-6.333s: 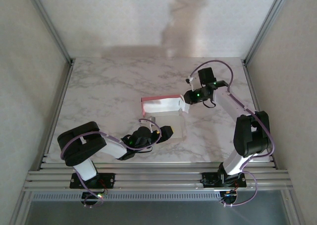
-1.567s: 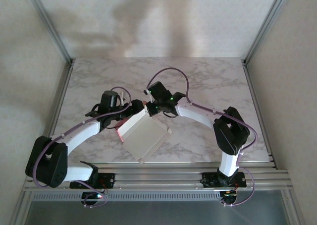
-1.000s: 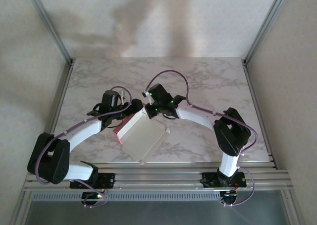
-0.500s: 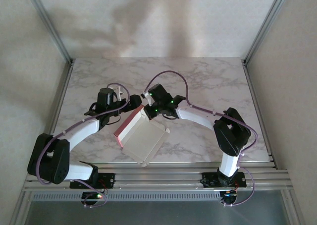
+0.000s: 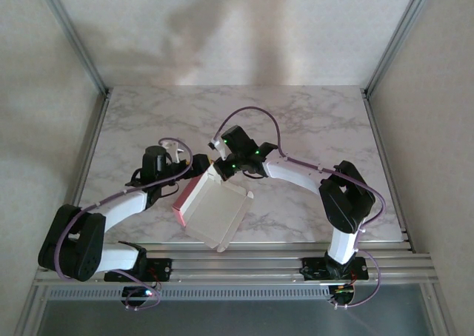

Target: Fold the paper box

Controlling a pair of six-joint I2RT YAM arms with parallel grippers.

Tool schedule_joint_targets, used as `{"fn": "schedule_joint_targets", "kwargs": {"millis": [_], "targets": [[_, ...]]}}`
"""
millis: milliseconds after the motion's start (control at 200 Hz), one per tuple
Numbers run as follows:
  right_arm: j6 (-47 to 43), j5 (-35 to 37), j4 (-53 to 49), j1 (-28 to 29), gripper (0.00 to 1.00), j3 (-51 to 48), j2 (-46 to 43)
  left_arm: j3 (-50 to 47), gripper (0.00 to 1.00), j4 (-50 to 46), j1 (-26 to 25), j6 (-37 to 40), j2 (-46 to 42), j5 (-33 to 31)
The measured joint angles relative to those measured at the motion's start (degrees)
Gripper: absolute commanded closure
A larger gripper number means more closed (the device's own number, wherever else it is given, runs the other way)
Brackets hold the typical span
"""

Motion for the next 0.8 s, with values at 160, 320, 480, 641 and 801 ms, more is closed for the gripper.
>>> {"fn": "schedule_joint_targets", "kwargs": {"millis": [160, 320, 480, 641, 801], "targets": [[-0.15, 0.00, -0.02, 0.00, 0.99, 0.00, -0.02, -0.74, 0.00, 4.33, 0.00, -0.24, 0.11, 0.46], [-0.24, 0.07, -0.04, 0.00, 0.99, 0.00, -0.02, -1.22, 0.01, 7.23, 0.00, -0.26, 1.33, 0.63], [-0.24, 0.09, -0.07, 0.00, 0.98, 0.00, -0.02, -2.12, 0.01, 8.68, 0.00, -0.44, 2.60, 0.66], [-0.24, 0.09, -0.09, 0.04, 0.98, 0.00, -0.02, -3.28, 0.00, 10.29, 0.00, -0.46, 3.72, 0.66], [-0.24, 0.09, -0.11, 0.04, 0.97, 0.00, -0.02, -3.78, 0.01, 12.11, 0.00, -0.68, 4.79, 1.03]]}}
